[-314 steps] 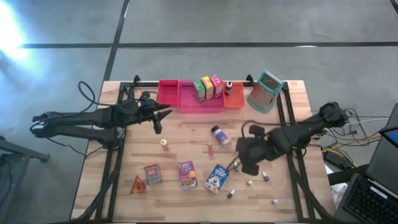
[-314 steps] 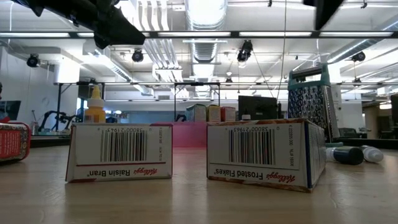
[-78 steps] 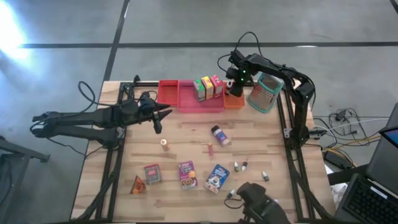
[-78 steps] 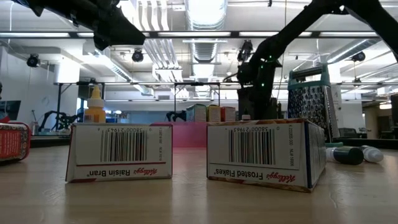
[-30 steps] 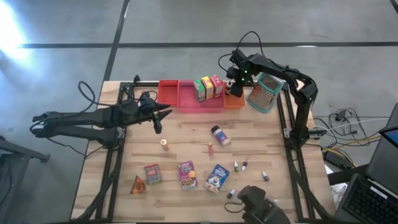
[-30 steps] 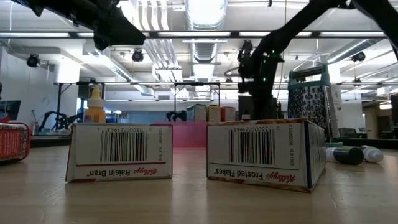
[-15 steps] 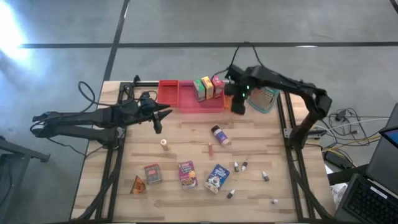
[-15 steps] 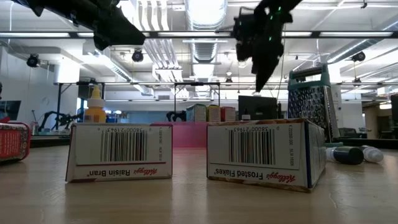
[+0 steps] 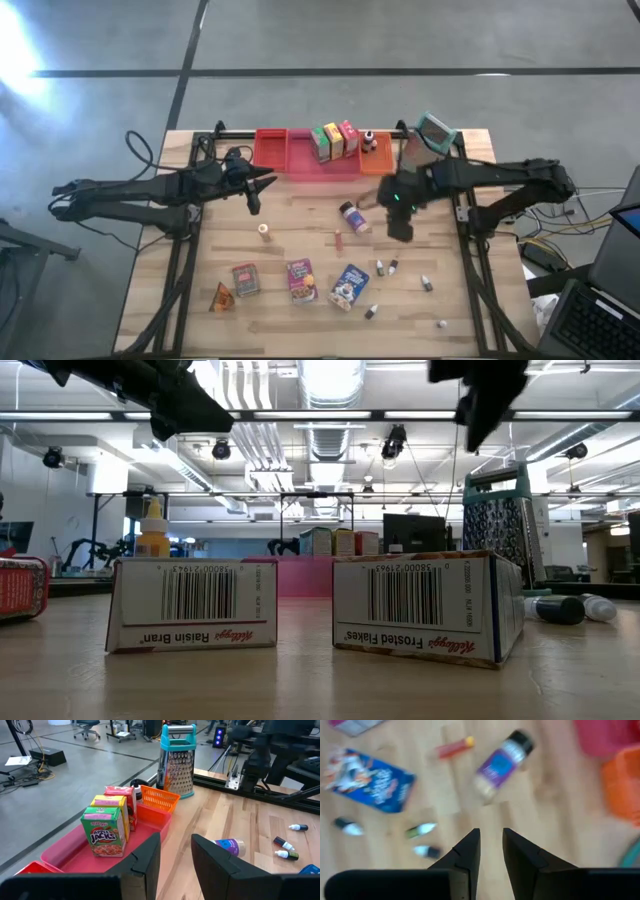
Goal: Pick & Place Kitchen Items
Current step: Put the small black food coloring bottle into the orange bin
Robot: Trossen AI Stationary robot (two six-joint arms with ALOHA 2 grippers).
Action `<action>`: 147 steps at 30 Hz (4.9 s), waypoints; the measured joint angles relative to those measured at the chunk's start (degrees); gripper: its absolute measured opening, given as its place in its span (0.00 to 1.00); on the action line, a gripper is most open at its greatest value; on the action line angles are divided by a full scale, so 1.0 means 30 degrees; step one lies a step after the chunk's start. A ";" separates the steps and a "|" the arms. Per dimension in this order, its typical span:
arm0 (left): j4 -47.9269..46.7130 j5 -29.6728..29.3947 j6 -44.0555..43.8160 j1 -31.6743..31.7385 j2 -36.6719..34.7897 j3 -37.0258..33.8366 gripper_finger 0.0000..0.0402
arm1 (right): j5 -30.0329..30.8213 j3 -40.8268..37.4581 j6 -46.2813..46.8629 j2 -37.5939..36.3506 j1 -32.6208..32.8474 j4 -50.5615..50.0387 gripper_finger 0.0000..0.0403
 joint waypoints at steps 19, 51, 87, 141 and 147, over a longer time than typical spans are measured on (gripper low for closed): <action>0.0001 -0.0006 0.0000 0.0002 0.0000 0.0000 0.29 | 0.1011 -0.1749 1.9584 -0.0070 1.3801 -0.0235 0.17; 0.0001 -0.0004 0.0000 0.0006 0.0000 0.0000 0.29 | -0.0597 0.0471 3.0176 0.6726 1.9994 0.0272 0.23; 0.0001 -0.0006 0.0000 0.0004 0.0000 0.0000 0.29 | -0.0590 -0.3742 3.0764 0.6838 2.0209 0.5818 0.25; 0.0001 -0.0006 0.0000 0.0003 0.0000 0.0000 0.29 | 0.2190 -0.4155 0.3103 -0.1147 -0.0888 0.2467 0.18; 0.0001 -0.0004 0.0000 0.0004 0.0000 0.0000 0.29 | 0.0149 -0.4157 -0.1938 -0.1288 -0.6203 0.3287 0.15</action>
